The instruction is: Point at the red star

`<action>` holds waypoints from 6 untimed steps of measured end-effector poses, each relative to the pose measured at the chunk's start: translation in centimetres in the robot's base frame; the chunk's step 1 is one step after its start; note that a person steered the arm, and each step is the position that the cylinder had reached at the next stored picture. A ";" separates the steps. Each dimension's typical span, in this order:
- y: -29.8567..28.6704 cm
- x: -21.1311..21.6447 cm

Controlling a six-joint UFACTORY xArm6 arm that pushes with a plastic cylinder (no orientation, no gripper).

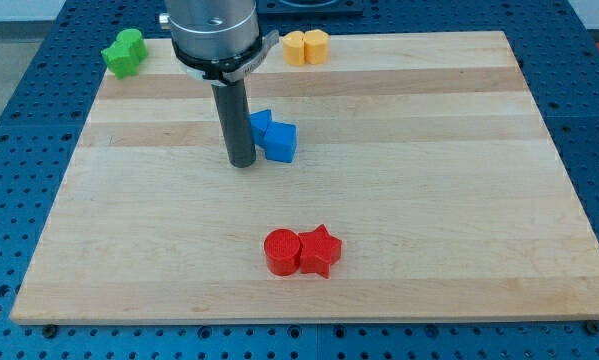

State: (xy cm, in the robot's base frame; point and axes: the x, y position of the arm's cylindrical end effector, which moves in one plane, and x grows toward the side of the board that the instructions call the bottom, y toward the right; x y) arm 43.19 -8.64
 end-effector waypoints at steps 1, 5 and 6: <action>0.5 1.3; 18.9 7.5; 23.1 13.1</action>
